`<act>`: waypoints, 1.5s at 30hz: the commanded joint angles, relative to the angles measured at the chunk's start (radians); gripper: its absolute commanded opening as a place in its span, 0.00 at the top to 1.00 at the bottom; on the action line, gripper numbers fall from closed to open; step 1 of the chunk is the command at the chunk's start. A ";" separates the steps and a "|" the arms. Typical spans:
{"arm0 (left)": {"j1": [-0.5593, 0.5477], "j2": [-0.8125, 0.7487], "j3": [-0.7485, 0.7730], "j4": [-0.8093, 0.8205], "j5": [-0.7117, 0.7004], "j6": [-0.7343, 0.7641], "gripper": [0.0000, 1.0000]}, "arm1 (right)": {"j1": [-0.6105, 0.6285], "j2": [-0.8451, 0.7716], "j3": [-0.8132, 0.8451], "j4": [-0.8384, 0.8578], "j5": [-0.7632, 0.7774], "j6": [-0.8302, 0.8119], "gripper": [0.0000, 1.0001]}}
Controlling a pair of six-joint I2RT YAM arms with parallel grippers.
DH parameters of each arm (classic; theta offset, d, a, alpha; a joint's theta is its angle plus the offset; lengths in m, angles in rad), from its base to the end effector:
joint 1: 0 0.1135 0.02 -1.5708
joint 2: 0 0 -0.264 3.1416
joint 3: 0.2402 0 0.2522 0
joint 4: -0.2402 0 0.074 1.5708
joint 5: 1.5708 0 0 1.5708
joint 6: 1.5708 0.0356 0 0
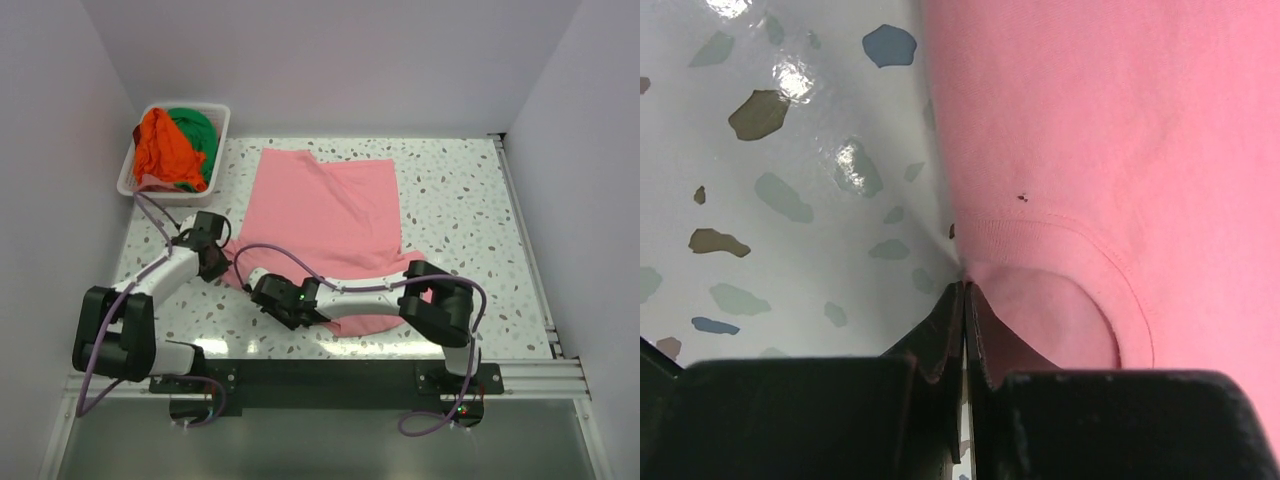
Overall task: Fold and stack the t-shirts
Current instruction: Flatten the tshirt out
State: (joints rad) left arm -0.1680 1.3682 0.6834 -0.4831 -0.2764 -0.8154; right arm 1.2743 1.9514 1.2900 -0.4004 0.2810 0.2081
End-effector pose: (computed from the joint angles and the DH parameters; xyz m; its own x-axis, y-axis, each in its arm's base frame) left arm 0.2353 -0.0301 0.1640 -0.6621 -0.5981 -0.4516 -0.6223 0.7745 -0.1133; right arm 0.1266 0.3806 0.1610 -0.4313 -0.7324 -0.5268 -0.8077 0.5737 -0.1363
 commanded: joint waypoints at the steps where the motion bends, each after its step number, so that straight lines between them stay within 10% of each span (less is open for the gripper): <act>1: 0.002 -0.072 0.028 -0.012 -0.018 0.004 1.00 | -0.026 -0.074 0.026 0.000 -0.086 0.013 1.00; 20: -0.139 -0.009 0.307 0.063 0.014 -0.019 1.00 | -0.158 -0.160 -0.057 0.003 -0.240 0.011 1.00; 32: -0.294 0.489 0.826 0.057 -0.026 -0.024 1.00 | -0.224 -0.348 -0.221 -0.015 -0.112 0.050 1.00; 45: -0.343 0.824 1.174 -0.083 -0.087 -0.001 1.00 | -0.236 -0.312 -0.131 -0.018 0.017 0.048 0.36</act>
State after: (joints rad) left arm -0.5137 2.2040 1.8221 -0.5400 -0.3157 -0.8234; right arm 1.0416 1.5963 1.0752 -0.4374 0.2535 0.2512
